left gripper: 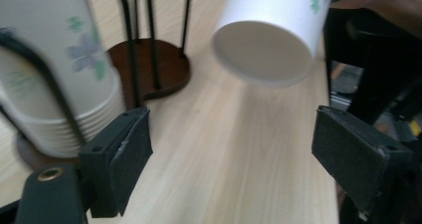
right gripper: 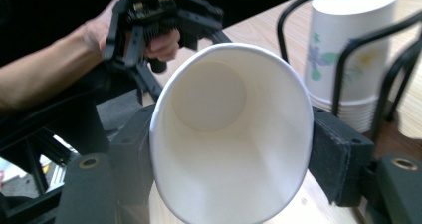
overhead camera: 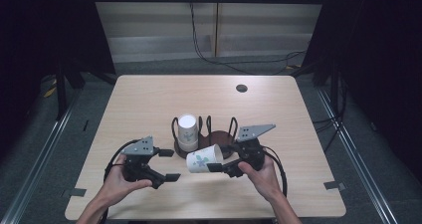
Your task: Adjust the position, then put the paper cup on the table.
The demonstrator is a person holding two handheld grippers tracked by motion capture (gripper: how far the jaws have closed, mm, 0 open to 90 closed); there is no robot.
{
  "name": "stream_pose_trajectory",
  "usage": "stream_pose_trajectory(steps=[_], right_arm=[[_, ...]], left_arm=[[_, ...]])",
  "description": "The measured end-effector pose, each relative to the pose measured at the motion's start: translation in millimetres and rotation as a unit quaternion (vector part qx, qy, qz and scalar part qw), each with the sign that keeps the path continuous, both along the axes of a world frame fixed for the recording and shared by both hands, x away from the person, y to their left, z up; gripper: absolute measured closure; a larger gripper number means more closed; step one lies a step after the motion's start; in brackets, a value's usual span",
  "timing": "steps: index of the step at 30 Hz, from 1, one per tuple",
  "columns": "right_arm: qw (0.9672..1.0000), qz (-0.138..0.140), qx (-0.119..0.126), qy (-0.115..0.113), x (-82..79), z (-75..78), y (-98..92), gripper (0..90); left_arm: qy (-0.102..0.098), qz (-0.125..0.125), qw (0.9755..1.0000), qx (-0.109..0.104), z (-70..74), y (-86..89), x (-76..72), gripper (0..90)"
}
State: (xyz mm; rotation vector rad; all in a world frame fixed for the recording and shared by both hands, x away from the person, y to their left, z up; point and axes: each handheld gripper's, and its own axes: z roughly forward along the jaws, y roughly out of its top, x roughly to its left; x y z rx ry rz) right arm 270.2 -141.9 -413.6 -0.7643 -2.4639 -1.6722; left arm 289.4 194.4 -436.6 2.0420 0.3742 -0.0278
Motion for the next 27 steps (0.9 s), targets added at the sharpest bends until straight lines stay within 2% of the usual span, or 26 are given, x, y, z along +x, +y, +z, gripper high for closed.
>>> stream_pose_trajectory(steps=[5, 8, 10, 14, 20, 22, 27], right_arm=[[0.9998, -0.017, -0.009, 0.006, -1.6, -3.3, -13.6, 28.9], [0.9997, -0.022, -0.012, 0.008, -2.1, -4.0, -19.1, 28.9], [0.9993, -0.029, -0.024, 0.007, -4.1, -5.7, -22.8, 29.0], [0.9984, -0.043, -0.034, 0.011, -8.8, -7.8, -35.7, 29.0], [0.9962, -0.071, -0.049, 0.017, -12.0, -7.8, -57.9, 29.0], [0.9959, -0.074, -0.048, 0.020, -12.4, -8.1, -62.3, 29.0], [0.9933, -0.093, -0.066, 0.020, -8.8, -6.6, -70.7, 29.0]], left_arm=[[-0.002, 0.012, 0.9999, 0.001, 2.9, 12.1, 2.6, 15.8], [0.005, 0.016, 0.9998, -0.004, 4.4, 18.7, 4.5, 15.8], [0.005, 0.020, 0.9998, -0.001, 4.5, 20.2, 4.7, 15.8], [0.004, 0.033, 0.9994, 0.004, 3.0, 25.9, 8.6, 15.8], [-0.006, 0.041, 0.9987, 0.028, -2.9, 27.1, 12.2, 15.8], [-0.008, 0.045, 0.9985, 0.032, -4.2, 26.2, 13.4, 15.9], [-0.007, 0.047, 0.9980, 0.042, -6.5, 26.1, 15.0, 16.0]])
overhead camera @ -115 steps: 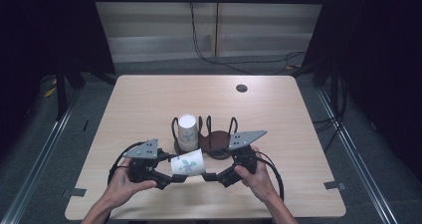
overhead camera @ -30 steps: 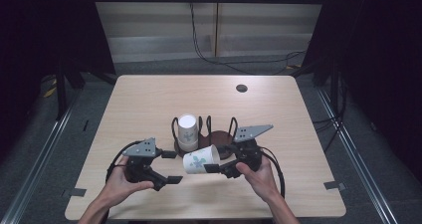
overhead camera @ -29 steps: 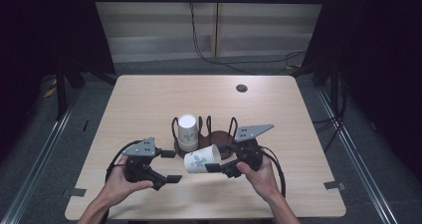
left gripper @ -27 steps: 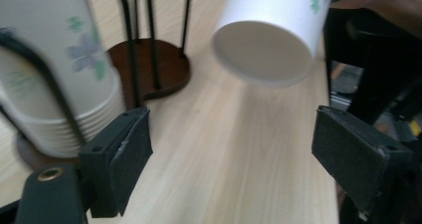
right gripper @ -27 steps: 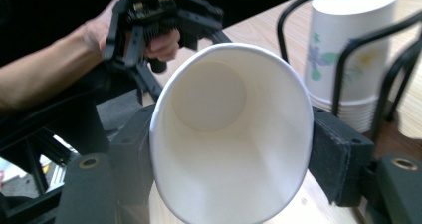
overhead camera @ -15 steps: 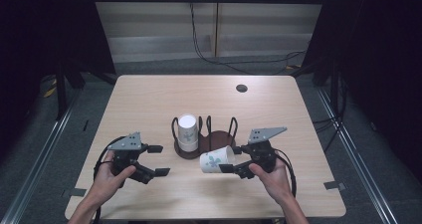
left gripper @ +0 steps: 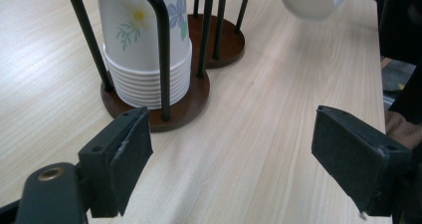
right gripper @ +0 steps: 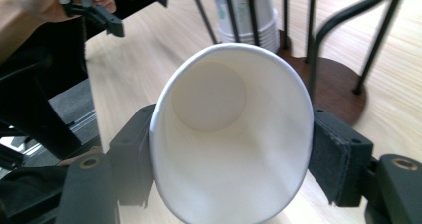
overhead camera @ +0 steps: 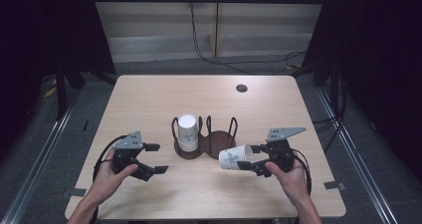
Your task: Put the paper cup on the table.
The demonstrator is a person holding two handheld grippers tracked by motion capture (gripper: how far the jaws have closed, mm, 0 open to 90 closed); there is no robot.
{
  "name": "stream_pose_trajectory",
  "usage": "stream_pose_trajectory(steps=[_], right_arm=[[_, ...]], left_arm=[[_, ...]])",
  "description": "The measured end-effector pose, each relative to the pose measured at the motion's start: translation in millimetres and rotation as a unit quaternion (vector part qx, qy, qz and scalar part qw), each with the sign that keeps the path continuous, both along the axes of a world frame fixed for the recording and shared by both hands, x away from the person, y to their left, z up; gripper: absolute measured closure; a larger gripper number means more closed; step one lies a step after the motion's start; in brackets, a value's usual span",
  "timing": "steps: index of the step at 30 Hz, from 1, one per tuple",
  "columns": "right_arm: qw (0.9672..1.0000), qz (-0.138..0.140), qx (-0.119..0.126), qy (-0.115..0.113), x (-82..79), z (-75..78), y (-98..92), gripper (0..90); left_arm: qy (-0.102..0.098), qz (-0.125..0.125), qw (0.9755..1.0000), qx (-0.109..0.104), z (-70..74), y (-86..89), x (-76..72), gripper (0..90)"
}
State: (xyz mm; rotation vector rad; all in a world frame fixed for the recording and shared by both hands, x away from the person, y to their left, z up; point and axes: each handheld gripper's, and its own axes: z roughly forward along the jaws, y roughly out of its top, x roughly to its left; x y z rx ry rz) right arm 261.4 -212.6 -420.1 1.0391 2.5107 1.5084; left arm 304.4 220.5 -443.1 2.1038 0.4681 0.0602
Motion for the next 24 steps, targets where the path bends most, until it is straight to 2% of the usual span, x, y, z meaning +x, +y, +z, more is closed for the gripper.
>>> stream_pose_trajectory(steps=[4, 8, 12, 16, 19, 24], right_arm=[[0.9997, -0.016, -0.017, 0.004, 0.8, -2.3, -6.4, 29.0], [0.9990, -0.024, -0.035, 0.014, 1.2, -7.4, -9.5, 29.0], [0.9983, -0.035, -0.041, 0.023, 3.1, -5.1, -14.9, 28.9], [0.9961, -0.047, -0.064, 0.039, 3.7, -3.4, -19.2, 28.9], [0.9947, -0.054, -0.079, 0.039, 6.5, -1.0, -23.9, 28.9], [0.9909, -0.066, -0.109, 0.041, 11.7, 4.9, -31.3, 28.9]], left_arm=[[0.000, 0.005, 1.0000, -0.008, 0.9, 1.6, 1.0, 16.0], [-0.005, 0.003, 1.0000, -0.008, 3.4, 2.0, -0.7, 15.9], [-0.007, 0.004, 1.0000, 0.001, 3.8, 3.6, -1.0, 15.9], [-0.009, 0.009, 0.9999, -0.005, 5.1, 6.3, -2.5, 16.0], [-0.008, 0.013, 0.9999, -0.003, 5.1, 7.1, -2.6, 16.0], [0.001, 0.003, 1.0000, 0.001, 3.2, 4.4, -1.9, 16.0]])
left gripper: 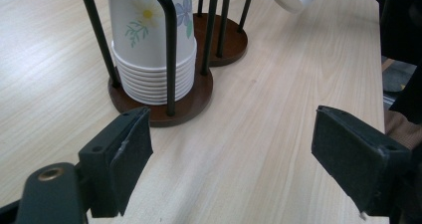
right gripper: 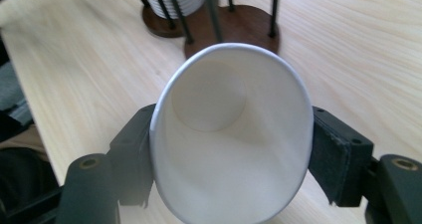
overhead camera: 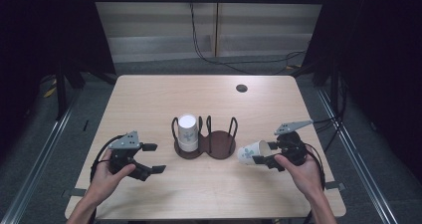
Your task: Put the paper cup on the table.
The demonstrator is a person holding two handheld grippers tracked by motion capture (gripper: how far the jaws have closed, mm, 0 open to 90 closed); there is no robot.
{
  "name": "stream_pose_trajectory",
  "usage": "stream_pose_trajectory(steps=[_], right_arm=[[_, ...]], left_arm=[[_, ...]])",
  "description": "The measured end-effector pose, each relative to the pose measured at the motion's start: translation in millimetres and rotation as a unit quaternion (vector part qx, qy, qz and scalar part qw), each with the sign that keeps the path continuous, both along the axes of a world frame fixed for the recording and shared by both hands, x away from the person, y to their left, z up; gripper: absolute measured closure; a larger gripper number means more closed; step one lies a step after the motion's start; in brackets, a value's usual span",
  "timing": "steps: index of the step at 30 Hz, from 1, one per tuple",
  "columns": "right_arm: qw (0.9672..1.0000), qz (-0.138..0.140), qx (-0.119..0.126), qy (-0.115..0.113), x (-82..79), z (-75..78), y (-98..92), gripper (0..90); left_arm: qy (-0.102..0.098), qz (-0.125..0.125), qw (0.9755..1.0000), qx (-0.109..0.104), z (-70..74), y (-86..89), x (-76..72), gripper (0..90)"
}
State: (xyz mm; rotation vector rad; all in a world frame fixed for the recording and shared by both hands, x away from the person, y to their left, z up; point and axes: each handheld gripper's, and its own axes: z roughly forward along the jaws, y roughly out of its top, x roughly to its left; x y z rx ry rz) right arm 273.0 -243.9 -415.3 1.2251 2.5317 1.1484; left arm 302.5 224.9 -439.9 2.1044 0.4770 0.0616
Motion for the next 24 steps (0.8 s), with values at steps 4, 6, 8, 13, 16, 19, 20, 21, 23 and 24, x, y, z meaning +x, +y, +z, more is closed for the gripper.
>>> stream_pose_trajectory(steps=[4, 6, 8, 13, 16, 19, 20, 21, 23, 24], right_arm=[[0.9998, -0.014, -0.012, 0.003, 6.3, 2.0, -7.3, 28.9], [0.9996, -0.016, -0.022, 0.008, 9.7, 2.7, -9.2, 28.9], [0.9993, -0.018, -0.031, 0.009, 12.7, 4.1, -10.2, 28.9], [0.9984, -0.024, -0.048, 0.017, 21.4, 6.5, -10.9, 28.9], [0.9976, -0.028, -0.058, 0.023, 26.4, 8.9, -10.4, 28.9], [0.9967, -0.029, -0.071, 0.029, 31.6, 11.6, -9.7, 28.9], [0.9965, -0.028, -0.073, 0.029, 33.6, 12.9, -9.6, 28.8], [0.9961, -0.029, -0.077, 0.031, 34.8, 14.2, -9.5, 28.9], [0.9953, -0.028, -0.086, 0.036, 39.8, 16.6, -8.7, 28.8], [0.9945, -0.024, -0.093, 0.041, 42.5, 17.2, -8.3, 28.7]], left_arm=[[0.000, 0.000, 1.0000, 0.005, -0.9, -0.8, -0.3, 16.0], [-0.001, 0.001, 1.0000, 0.006, -1.1, -0.7, -1.0, 16.0], [0.000, 0.000, 1.0000, 0.006, -1.3, -0.9, -1.1, 16.1], [-0.001, 0.001, 1.0000, 0.005, -1.2, -0.1, -1.1, 16.0], [-0.002, 0.002, 1.0000, 0.006, -1.3, 1.1, 0.1, 16.0], [-0.003, 0.006, 1.0000, -0.002, -1.2, 1.3, 0.4, 16.0], [-0.002, 0.004, 1.0000, -0.002, -1.0, 1.5, 0.3, 16.0], [0.000, 0.004, 1.0000, -0.003, -1.1, 1.4, 0.1, 16.0], [-0.001, 0.005, 1.0000, -0.002, -1.3, 1.5, 0.6, 16.0], [-0.002, 0.005, 1.0000, -0.001, -1.4, 1.5, 0.6, 16.0]])
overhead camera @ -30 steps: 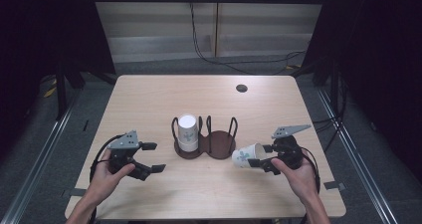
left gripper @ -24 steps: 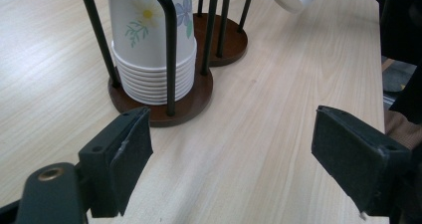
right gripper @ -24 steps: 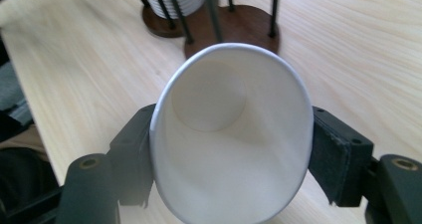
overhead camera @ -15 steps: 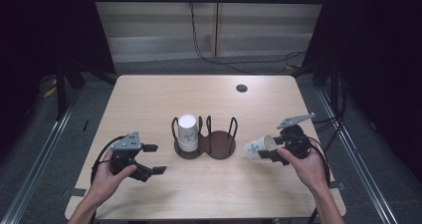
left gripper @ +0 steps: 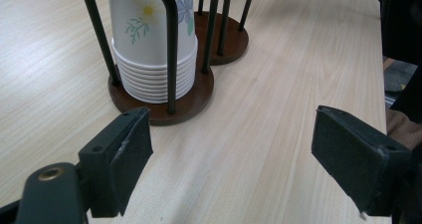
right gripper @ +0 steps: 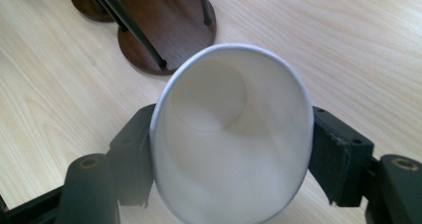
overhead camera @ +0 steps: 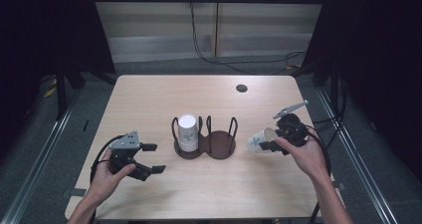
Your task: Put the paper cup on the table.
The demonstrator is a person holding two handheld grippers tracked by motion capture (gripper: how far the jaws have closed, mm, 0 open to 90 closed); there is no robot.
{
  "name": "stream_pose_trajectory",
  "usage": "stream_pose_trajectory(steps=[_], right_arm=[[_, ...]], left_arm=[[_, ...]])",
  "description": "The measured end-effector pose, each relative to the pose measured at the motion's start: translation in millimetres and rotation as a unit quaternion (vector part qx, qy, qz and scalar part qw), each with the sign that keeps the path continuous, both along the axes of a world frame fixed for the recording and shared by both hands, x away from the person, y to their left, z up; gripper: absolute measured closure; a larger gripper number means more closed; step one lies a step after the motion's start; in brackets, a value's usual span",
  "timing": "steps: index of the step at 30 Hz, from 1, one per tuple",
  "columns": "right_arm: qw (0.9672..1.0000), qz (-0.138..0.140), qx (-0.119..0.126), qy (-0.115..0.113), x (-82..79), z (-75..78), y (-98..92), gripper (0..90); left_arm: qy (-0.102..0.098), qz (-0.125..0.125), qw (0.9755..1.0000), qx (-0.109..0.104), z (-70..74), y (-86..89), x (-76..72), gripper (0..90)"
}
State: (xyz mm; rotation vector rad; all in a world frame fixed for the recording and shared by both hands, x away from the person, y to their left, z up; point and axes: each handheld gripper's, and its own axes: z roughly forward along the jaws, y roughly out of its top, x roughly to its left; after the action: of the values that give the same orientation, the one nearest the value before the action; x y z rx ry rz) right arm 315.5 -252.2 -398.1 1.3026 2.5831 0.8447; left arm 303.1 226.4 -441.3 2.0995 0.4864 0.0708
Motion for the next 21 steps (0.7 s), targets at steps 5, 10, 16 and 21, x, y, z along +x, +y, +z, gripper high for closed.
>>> stream_pose_trajectory(steps=[5, 10, 16, 21], right_arm=[[0.9998, 0.000, -0.015, 0.012, 9.0, 5.6, 4.2, 28.6], [0.9991, 0.000, -0.037, 0.019, 17.2, 9.3, 8.8, 28.4], [0.9975, 0.003, -0.065, 0.026, 26.4, 11.7, 14.7, 28.0], [0.9955, 0.006, -0.088, 0.035, 33.8, 9.5, 19.2, 27.9]], left_arm=[[-0.002, 0.003, 1.0000, 0.004, -0.7, 0.1, 0.1, 16.0], [-0.003, 0.007, 0.9999, 0.010, -3.3, 0.6, 0.3, 16.0], [-0.004, 0.002, 0.9999, 0.014, -4.7, -1.4, -0.6, 16.0], [-0.002, 0.000, 0.9999, 0.015, -5.2, -2.2, -0.9, 16.0]])
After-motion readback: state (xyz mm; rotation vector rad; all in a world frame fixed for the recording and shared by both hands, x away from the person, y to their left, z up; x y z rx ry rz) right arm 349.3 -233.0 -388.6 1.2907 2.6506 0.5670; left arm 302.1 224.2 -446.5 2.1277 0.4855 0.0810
